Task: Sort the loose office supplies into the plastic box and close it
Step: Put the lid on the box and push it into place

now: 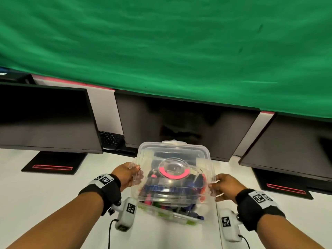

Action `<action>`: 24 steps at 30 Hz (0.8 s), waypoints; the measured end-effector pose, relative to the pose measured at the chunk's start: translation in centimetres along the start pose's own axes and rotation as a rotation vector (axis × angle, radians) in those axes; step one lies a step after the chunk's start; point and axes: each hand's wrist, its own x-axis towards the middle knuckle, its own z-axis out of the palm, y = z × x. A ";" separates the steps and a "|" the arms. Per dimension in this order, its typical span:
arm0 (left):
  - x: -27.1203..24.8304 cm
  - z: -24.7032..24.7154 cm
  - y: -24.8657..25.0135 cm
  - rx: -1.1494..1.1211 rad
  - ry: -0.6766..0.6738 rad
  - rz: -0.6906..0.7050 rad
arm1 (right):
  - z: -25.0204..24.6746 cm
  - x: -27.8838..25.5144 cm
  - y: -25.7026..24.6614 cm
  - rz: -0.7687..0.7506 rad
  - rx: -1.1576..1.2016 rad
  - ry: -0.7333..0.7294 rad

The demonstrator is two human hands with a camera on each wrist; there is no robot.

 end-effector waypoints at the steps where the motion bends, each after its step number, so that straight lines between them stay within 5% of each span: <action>1: 0.1 0.0 -0.2 0.005 0.011 -0.019 | 0.3 0.1 0.3 0.000 0.025 0.005; 6: 0.7 0.5 -0.6 0.153 0.072 -0.056 | 0.9 0.1 1.2 0.052 0.182 0.041; 13: 1.9 0.9 -1.1 0.968 0.278 0.076 | 0.9 0.5 3.0 0.100 -0.001 0.110; 24: 2.2 1.6 -0.7 1.124 0.364 0.084 | 1.4 0.8 3.2 0.095 0.000 0.112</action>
